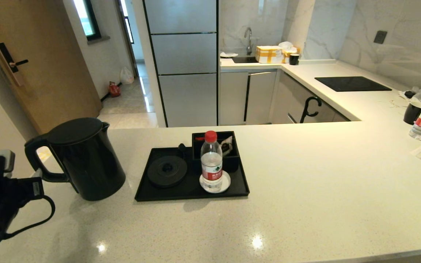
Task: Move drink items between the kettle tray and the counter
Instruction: Pick up the bottled water
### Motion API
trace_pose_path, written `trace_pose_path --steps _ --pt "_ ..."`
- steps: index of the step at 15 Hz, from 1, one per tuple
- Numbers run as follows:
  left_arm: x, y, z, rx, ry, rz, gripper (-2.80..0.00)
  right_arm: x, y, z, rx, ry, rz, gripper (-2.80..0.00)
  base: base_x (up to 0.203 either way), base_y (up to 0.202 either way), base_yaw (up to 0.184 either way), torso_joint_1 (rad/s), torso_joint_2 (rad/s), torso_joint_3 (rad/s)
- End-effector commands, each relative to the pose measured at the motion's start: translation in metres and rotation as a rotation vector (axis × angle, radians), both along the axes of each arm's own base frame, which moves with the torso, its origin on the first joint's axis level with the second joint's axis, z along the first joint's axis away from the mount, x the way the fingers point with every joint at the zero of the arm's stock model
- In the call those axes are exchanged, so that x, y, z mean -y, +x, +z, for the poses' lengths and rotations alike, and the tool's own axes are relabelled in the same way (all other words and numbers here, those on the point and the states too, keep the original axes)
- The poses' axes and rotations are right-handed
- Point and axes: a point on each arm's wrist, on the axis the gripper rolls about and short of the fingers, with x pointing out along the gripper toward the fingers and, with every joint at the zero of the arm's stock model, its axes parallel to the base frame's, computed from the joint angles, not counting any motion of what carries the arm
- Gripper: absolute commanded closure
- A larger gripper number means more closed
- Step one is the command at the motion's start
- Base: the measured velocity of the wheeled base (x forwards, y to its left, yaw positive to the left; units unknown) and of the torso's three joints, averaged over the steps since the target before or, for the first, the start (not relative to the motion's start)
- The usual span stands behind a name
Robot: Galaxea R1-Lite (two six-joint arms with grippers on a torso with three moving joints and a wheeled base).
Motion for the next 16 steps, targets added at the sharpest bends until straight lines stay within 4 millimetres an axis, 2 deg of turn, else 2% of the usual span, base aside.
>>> trace_pose_path --steps 1,3,5,9,13,14,16 --pt "0.005 -0.013 0.014 0.033 0.010 0.003 0.00 0.000 0.000 0.000 0.000 0.000 0.000 0.00 0.000 0.000 0.000 0.000 0.00 0.000" --pt "0.018 -0.038 0.054 0.114 0.002 0.004 0.00 0.000 0.000 0.000 -0.002 0.000 0.002 0.00 0.000 0.000 0.000 0.000 0.00 0.000" --pt "0.037 -0.076 0.098 0.190 -0.033 -0.004 0.00 0.000 0.000 0.000 -0.002 0.000 0.002 0.00 0.000 0.000 0.000 0.000 0.00 0.000" --pt "0.063 -0.123 0.135 0.135 -0.212 -0.044 0.00 0.000 0.000 0.000 -0.002 0.000 0.000 0.00 0.000 0.000 0.000 0.000 0.00 0.000" --pt "0.089 -0.194 0.194 0.112 -0.419 -0.160 0.00 0.000 0.000 0.000 -0.002 0.000 0.000 0.00 0.000 0.000 0.000 0.000 0.00 0.000" --pt "0.093 -0.210 0.198 0.098 -0.469 -0.186 0.00 0.000 0.000 0.000 -0.002 0.000 0.000 0.00 0.000 0.000 0.000 0.000 0.00 0.000" --pt "0.095 -0.216 0.199 0.098 -0.497 -0.206 0.00 0.000 0.000 0.000 -0.002 0.000 0.000 0.00 0.000 0.000 0.000 0.000 0.00 0.000"
